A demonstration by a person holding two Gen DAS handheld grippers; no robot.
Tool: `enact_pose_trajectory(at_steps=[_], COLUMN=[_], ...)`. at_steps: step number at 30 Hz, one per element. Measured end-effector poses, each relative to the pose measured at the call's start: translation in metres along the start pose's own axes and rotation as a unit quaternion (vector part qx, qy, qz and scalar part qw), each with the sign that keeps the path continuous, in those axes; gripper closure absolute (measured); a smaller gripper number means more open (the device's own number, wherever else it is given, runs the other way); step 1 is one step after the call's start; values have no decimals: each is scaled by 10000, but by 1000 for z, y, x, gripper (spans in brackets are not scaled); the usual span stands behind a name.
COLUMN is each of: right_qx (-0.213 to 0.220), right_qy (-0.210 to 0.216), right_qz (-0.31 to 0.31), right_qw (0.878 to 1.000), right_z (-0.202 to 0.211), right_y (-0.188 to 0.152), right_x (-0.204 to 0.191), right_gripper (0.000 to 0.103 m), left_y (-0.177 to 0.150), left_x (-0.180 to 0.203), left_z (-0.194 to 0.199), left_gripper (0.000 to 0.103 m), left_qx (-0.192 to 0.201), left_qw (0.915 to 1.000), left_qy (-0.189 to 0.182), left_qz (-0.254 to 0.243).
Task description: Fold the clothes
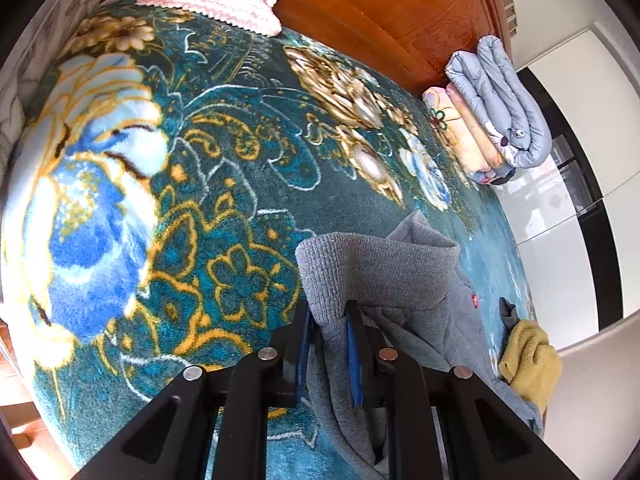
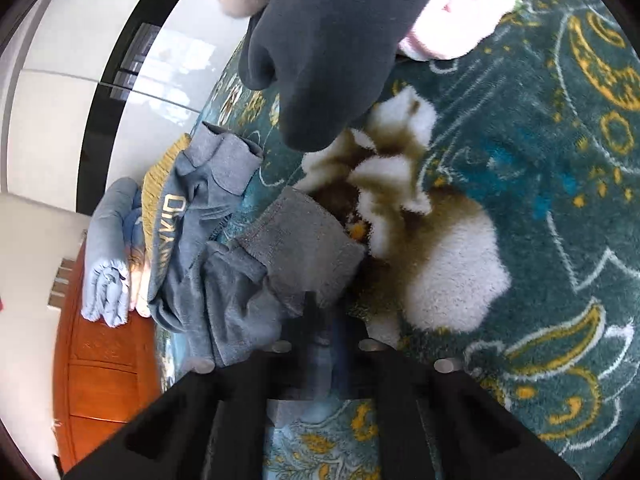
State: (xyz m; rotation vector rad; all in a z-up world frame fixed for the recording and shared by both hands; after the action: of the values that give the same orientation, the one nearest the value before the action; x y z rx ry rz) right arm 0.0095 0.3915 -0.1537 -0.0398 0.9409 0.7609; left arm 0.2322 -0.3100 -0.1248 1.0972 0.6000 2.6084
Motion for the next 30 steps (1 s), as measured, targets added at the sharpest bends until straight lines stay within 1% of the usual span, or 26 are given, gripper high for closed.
enact_pose_trajectory(at_steps=[1,3,4,5,7,8,10,12,14,15,17,19,21,22,23,24,25,26,28,29,30], right_qx=[71,590,890,1321,1788,1993,1961,1876,1660,1561,1402,1356,1342,1346,1362,1384,1405,1450,1657,1833,2071], right_qy=[16,230,350,523,571,576,246,-122,-397,-480,-558,-512,-550,-573,-621,-700,-783,-904,-1222,-1426,-1669], right_qz=[41,237,371,601,938,1097,1162,1197,1051,910,571,381,407,425,403,346,283,240,240,252,267], right_qw=[10000,9977,9947,9880,9777,9721,9734,9748,9797,9824,9869,9887,9886,9883,9879,9873,9866,9850,9783,9723,9636], right_z=[5,35,54,81,122,141,148,152,148,144,138,139,142,143,139,137,135,137,146,154,164], right_y=[0,10,18,27,32,34,29,23,16,13,8,8,9,9,11,12,14,17,25,31,38], right_x=[-3,-19,-26,-37,-41,-41,-18,8,39,50,70,77,78,78,76,78,80,85,93,97,98], right_gripper=[99,99,99,99,99,99,99,99,99,99,99,99,99,98,98,97,97,96,95,95,93], left_y=[2,7,11,15,22,24,23,14,3,-4,-10,-12,-11,-9,-8,-4,1,5,17,24,30], left_x=[3,9,12,17,27,27,22,7,-11,-21,-33,-36,-35,-36,-37,-40,-42,-44,-42,-39,-32], left_z=[3,9,16,25,46,52,57,48,35,29,24,24,23,23,25,27,29,32,41,46,51], left_gripper=[86,87,87,88,88,88,87,87,87,87,87,87,84,83,81,77,69,63,62,62,62], left_qx=[14,41,81,124,162,168,139,-84,-359,-498,-584,-624,-717,-724,-714,-643,-568,-465,-259,-139,-29], left_qw=[10000,9997,9991,9981,9949,9942,9930,9946,9965,9969,9970,9964,9957,9957,9957,9967,9976,9985,9995,9998,9999], left_qy=[-79,-244,-407,-603,-954,-991,-1025,-894,-656,-549,-493,-574,-582,-560,-556,-455,-346,-194,-11,56,48], left_qz=[-18,-53,-53,-65,-268,-389,-577,-515,-368,-249,-77,42,87,121,175,195,214,206,158,128,144])
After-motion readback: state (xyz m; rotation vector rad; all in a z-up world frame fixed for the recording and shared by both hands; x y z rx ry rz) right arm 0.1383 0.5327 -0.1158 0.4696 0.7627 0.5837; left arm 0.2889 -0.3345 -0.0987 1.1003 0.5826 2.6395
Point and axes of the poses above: each gripper's, at about its wrist camera, not at the fingertips, and z roughly against the way its jaws point, x to its right, y to its top, the point moved 8 cm from there along -z, roughly the way its jaws point, and after that the axes turned 7 degrees about x, right-handed, at the moved point
